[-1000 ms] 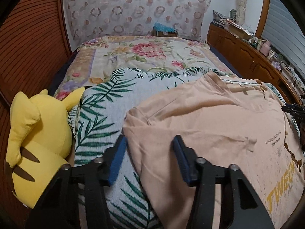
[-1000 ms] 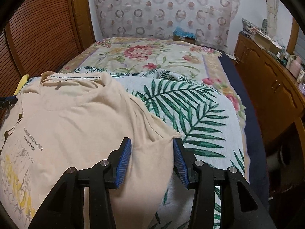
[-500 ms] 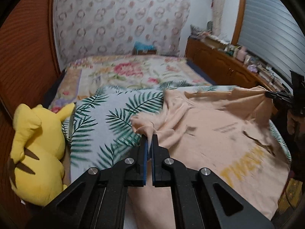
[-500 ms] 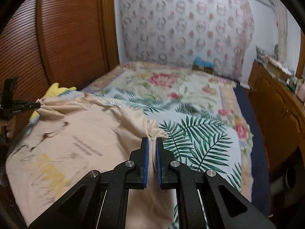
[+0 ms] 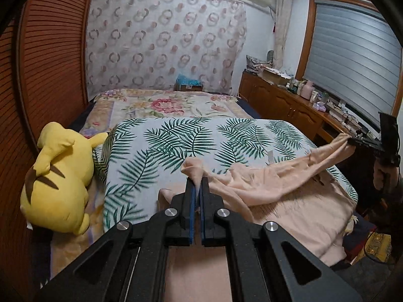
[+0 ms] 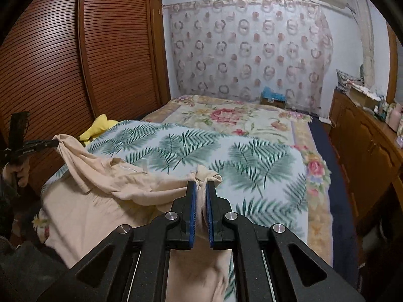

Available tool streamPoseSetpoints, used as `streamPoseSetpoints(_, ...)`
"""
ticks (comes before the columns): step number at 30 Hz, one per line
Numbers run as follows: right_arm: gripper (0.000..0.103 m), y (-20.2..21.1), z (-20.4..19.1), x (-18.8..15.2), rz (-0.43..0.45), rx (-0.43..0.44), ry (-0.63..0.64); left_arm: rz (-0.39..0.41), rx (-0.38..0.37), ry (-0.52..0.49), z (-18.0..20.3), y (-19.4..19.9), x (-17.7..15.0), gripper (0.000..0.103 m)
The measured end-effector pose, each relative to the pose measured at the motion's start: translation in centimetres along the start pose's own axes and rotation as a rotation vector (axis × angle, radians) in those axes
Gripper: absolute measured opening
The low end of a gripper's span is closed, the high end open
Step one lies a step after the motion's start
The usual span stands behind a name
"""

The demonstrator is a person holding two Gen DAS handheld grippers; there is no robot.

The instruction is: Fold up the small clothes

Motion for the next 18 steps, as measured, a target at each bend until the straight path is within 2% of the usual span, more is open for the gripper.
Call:
streamPoseSetpoints(8,0.007,6.3,-0.4,-3.8,-0.059,-0.019,-0.039,-0.027,0.047,0.01,-0.9,2.6,-3.6,0.004)
streamPoseSetpoints(12,0.007,6.3,-0.6,-4.5,-0.11,-0.019,-0.058,-0.075,0.06,0.011,-1.0,1.9,-5.5,0.004)
streamPoseSetpoints(16,0.007,4.4,-0.8,-4.0,-0.168,-0.002,-0.067,-0.117,0.031,0.039,-1.2,0.8,-6.8,0.005)
streamPoseSetpoints(17,0.007,4.1,-0.8,-4.0,-0.181,-0.012,-0.067,-0.119,0.029,0.041,-1.2,0.7,-6.9,0.008)
streamPoseSetpoints(18,0.007,3.9,-0.9,-3.7,-0.189,-0.021,-0.064,-0.117,0.028,0.042,-1.2,0.6,-6.9,0.016)
Point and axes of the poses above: each gripper's, at about its wrist camera, not at the fingertips, and y roughly against the way its jaws point, z to its right, x to its top, the point moved 9 cm from there along -y, roughly the way its jaws point, and after that the axes turned 4 degrees about -z, right-handed, at the moved point
